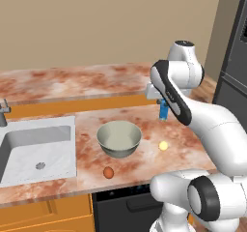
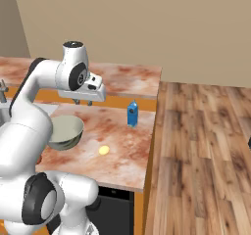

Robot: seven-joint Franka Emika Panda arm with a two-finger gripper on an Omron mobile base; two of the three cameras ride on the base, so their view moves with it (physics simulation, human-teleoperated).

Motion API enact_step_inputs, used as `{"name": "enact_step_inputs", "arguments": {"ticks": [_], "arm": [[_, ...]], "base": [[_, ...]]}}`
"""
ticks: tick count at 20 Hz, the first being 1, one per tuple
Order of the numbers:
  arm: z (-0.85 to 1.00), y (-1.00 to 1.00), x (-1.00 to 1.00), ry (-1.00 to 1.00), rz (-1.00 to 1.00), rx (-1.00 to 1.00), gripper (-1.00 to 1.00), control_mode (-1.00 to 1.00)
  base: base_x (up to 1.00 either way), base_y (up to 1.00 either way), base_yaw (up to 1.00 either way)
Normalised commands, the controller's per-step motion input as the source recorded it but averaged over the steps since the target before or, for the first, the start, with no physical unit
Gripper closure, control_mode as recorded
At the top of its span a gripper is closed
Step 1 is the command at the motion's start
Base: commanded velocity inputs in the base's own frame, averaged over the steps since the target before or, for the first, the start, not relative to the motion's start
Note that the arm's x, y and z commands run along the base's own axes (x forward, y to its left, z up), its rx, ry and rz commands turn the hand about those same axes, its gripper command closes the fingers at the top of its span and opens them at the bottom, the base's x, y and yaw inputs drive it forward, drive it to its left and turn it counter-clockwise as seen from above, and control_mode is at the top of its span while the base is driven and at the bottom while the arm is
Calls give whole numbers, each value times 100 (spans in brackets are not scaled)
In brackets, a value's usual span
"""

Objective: Gather the eggs and milk located in the vicinity of the sink area and place them right next to the bowl.

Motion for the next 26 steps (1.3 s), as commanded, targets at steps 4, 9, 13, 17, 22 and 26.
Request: {"name": "enact_step_inputs", "arguments": {"ticks": [4, 9, 13, 17, 22, 26], "arm": [[-4, 26, -14, -5, -3, 0, -100, -100], [-21, 48, -52, -4, -22, 1, -100, -100], [-11, 53, -36, -11, -14, 0, -100, -100], [-8, 78, -14, 0, -10, 0, -100, -100], [-22, 62, -33, -4, -17, 0, -100, -100], [-37, 51, -41, 0, -5, 0, -100, -100]], "base": [[0, 0, 0], [0, 0, 0], [0, 0, 0], [0, 0, 0], [0, 0, 0], [0, 0, 0]]}}
